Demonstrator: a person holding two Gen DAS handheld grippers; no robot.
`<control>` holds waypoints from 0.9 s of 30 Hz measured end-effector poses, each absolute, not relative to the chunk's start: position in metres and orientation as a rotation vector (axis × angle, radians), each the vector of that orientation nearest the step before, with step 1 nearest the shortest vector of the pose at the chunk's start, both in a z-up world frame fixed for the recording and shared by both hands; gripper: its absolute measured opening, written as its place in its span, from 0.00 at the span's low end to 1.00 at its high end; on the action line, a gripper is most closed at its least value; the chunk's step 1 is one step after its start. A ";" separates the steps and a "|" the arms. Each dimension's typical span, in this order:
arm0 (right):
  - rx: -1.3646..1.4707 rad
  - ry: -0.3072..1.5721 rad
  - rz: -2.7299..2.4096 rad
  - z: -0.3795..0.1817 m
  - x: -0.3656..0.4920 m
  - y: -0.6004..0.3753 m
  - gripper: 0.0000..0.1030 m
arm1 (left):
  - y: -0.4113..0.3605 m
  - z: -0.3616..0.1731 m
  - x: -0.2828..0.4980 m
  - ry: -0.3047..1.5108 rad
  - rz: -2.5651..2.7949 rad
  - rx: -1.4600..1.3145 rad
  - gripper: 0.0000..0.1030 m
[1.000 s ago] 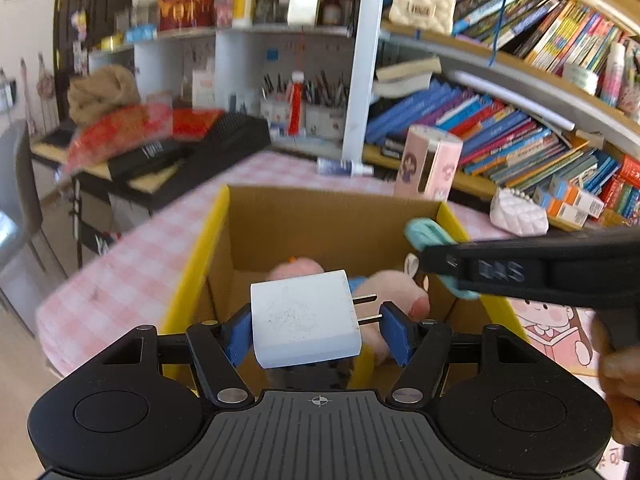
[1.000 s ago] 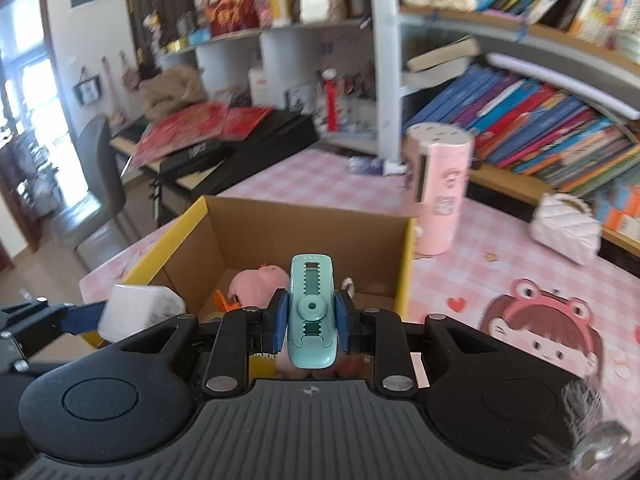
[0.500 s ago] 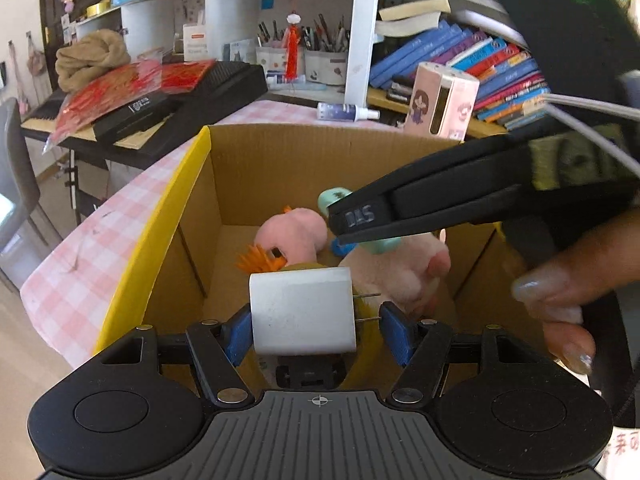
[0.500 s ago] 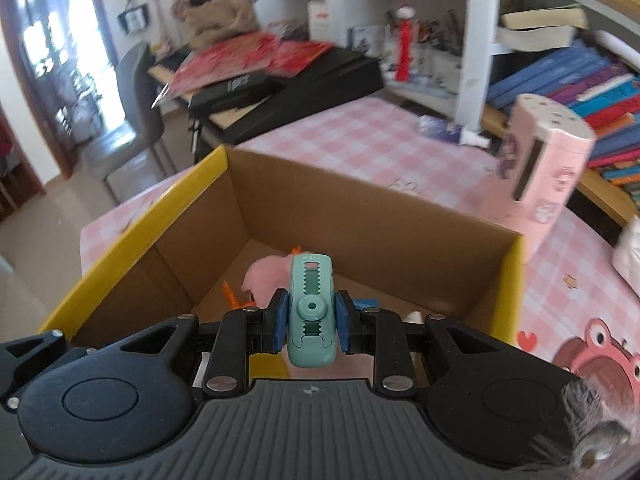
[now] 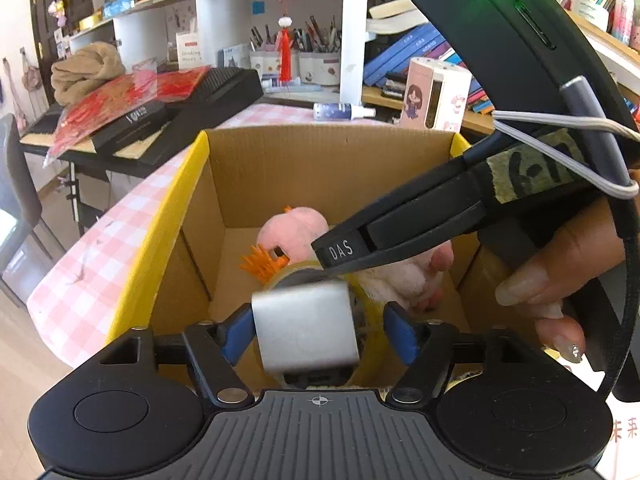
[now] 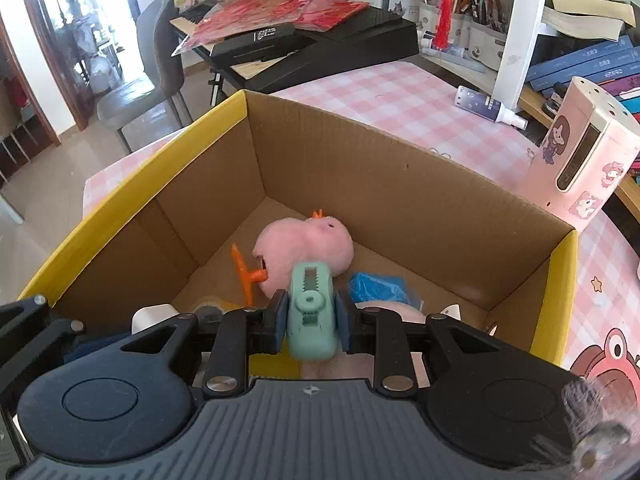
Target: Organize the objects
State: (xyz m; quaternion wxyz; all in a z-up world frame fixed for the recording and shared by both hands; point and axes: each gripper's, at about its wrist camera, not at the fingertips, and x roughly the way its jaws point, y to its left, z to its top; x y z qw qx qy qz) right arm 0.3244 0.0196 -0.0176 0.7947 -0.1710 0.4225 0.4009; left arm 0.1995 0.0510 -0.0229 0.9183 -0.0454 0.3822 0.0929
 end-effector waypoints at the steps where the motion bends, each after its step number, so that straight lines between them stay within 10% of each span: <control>1: -0.362 0.908 0.863 -0.016 0.323 0.018 0.28 | 0.051 -0.021 0.197 0.778 0.189 -0.092 0.75; 27: -0.089 0.602 0.489 0.062 0.187 -0.091 0.42 | 0.049 0.015 0.089 0.622 0.152 -0.104 0.84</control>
